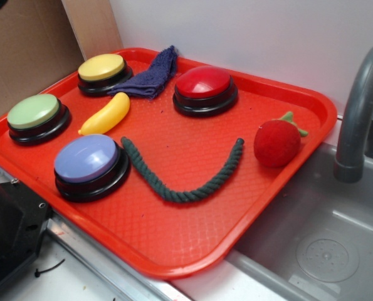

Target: Push the green button.

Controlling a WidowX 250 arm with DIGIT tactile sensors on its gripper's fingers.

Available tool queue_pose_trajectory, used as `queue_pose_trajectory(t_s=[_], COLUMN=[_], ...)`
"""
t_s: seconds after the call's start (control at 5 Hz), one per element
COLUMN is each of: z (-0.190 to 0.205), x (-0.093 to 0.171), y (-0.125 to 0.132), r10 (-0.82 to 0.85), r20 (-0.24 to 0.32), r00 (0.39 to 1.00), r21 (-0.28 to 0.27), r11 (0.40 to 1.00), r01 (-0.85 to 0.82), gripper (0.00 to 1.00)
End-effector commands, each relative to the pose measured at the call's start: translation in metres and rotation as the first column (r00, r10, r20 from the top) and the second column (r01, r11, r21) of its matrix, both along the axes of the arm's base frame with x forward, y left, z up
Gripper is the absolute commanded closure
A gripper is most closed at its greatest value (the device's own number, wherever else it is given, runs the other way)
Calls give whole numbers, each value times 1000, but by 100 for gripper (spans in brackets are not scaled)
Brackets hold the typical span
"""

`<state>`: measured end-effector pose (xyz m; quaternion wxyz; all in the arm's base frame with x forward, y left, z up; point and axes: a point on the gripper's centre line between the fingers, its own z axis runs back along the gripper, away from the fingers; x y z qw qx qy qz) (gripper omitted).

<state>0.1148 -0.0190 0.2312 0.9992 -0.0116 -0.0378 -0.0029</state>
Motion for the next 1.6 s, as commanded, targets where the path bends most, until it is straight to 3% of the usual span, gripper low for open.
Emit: queue_pose_trajectory(t_s=[0.0, 0.2, 0.6, 1.4], z=[-37, -63, -129, -174], x=[47, 47, 36, 45], y=[73, 100, 147, 163], r10=[370, 474, 503, 484], r20=[30, 47, -46, -86], r00=[929, 880, 863, 871], r21=[25, 45, 141, 171], r11=[928, 879, 858, 869], r01=[-371, -475, -493, -465], gripper=[0, 0, 0, 0])
